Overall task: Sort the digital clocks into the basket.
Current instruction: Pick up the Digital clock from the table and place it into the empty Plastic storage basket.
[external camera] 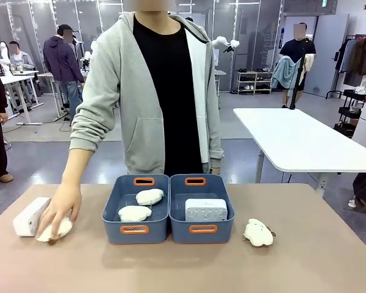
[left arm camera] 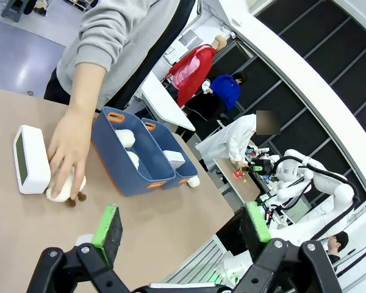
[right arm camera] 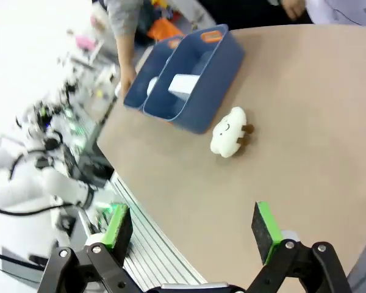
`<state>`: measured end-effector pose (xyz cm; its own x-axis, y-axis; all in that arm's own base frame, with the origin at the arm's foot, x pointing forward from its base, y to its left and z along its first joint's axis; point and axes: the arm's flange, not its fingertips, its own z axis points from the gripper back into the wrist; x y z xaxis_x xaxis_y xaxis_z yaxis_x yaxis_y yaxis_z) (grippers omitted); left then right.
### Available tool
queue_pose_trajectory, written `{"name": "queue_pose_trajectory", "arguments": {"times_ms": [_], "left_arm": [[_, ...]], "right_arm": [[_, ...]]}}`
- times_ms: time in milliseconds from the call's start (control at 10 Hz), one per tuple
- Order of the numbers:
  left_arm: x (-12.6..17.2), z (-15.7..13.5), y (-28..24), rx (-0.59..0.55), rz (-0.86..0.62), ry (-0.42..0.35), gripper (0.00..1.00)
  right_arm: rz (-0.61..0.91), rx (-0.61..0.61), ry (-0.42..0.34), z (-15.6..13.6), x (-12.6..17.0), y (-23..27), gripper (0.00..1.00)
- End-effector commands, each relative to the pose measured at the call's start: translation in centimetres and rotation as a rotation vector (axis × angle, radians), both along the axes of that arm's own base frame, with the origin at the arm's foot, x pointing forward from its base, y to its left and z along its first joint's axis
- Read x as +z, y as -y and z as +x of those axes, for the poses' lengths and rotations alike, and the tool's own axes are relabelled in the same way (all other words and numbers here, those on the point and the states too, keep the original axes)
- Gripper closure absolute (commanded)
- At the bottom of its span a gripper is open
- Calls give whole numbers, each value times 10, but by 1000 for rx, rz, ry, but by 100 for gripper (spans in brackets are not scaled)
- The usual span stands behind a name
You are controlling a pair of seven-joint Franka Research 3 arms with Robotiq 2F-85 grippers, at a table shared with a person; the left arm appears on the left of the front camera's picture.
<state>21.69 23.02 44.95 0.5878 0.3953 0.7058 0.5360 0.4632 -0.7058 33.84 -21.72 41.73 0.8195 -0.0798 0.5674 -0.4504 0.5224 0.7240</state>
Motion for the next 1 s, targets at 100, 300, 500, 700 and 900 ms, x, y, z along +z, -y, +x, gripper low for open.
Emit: {"name": "queue_pose_trajectory", "arguments": {"times_ms": [100, 300, 500, 700, 900], "left_arm": [[2, 2, -2, -2, -7, 32, 0], [2, 2, -2, -2, -7, 32, 0], [2, 2, -2, -2, -7, 32, 0], [2, 2, -2, -2, -7, 32, 0], [2, 2, -2, -2, -7, 32, 0]], "right_arm": [[139, -96, 13, -1, -36, 12, 0], [108, -95, -26, -12, -32, 19, 0], [108, -95, -26, -12, -32, 19, 0], [108, -95, -26, -12, -32, 19, 0], [108, -95, -26, -12, -32, 19, 0]]}}
